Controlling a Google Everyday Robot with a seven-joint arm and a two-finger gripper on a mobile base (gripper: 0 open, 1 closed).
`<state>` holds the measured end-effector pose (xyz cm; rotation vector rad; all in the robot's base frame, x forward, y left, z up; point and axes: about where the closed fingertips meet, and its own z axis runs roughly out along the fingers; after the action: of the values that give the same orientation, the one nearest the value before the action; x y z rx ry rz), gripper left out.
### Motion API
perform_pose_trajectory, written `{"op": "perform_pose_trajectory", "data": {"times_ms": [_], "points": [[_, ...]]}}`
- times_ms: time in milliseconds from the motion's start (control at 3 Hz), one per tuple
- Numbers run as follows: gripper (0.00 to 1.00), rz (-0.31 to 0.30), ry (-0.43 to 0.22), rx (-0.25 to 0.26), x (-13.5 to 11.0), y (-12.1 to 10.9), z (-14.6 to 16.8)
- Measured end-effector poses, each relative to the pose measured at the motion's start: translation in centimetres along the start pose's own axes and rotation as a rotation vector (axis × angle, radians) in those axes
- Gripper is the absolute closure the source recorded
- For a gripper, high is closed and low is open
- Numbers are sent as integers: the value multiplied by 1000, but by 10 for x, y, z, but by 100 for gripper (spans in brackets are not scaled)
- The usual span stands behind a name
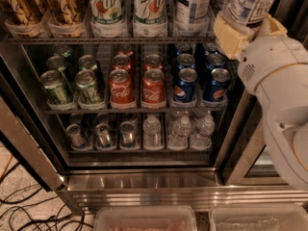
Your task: Pick blue plastic bottle from top shelf of fridge
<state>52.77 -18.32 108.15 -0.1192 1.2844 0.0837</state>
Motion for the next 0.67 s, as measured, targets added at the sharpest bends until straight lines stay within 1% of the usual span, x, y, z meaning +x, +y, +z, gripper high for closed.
{"op": "perform_pose_trajectory", "data": {"times_ms": [333,667], "points": [[100,-16,21,-62,5,0,-16],[100,-17,66,-119,10,-11,-25]]}}
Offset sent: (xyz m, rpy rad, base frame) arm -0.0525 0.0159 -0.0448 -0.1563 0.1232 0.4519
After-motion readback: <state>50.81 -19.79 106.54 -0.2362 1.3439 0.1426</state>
